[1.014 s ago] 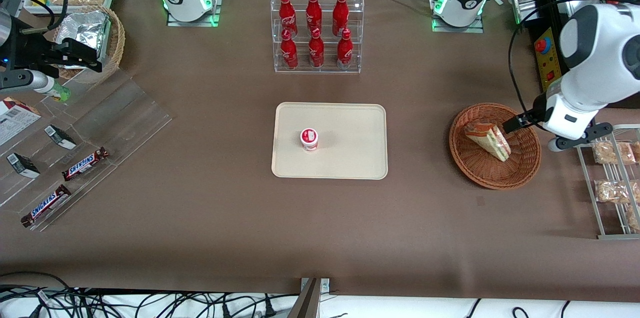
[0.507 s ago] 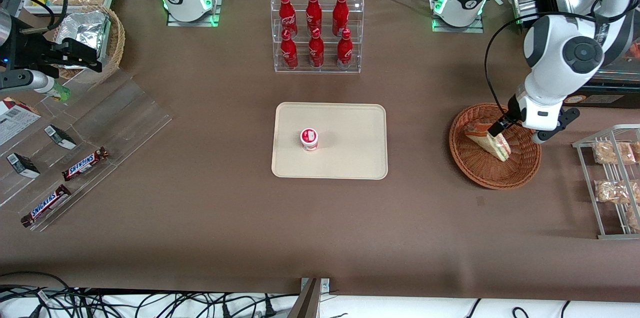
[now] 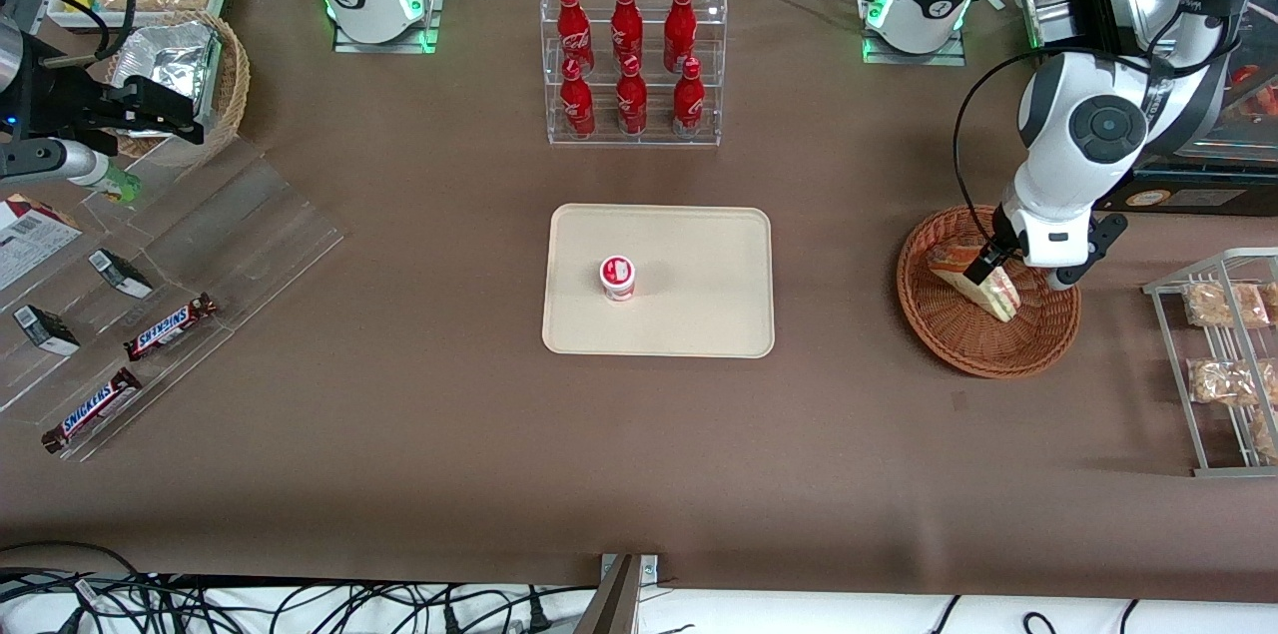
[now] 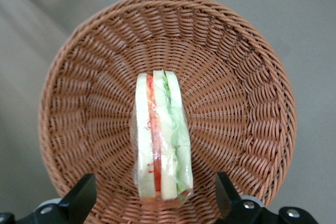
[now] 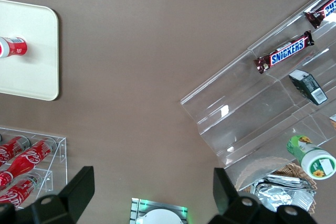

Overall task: Place sandwich from basket to tray
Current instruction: 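Lower the left gripper around the sandwich and close on it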

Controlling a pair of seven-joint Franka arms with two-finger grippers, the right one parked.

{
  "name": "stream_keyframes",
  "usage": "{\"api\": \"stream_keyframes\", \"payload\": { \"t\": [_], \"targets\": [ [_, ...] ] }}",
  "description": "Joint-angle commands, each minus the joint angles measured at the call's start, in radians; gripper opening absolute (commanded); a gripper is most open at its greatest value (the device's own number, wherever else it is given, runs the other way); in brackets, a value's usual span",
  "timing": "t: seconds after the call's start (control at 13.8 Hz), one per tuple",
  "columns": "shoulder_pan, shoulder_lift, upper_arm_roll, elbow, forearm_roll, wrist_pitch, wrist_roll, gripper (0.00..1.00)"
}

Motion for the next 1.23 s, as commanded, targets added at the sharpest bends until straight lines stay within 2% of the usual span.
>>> {"api": "stream_keyframes", "payload": {
  "t": [0.0, 0.22, 0.51, 1.09, 1.16],
  "targets": [
    [0.003, 0.031, -0.005, 0.001, 0.031, 0.032, -0.046, 1.00],
    [0.004, 0.063, -0.003, -0.011, 0.046, 0.079, -0.063, 1.00],
    [0.006, 0.100, -0.003, -0.022, 0.115, 0.103, -0.097, 1.00],
    [0.038, 0.097, -0.005, -0.022, 0.120, 0.098, -0.066, 1.00],
    [0.040, 0.099, -0.005, -0.020, 0.120, 0.098, -0.066, 0.96]
  ]
}}
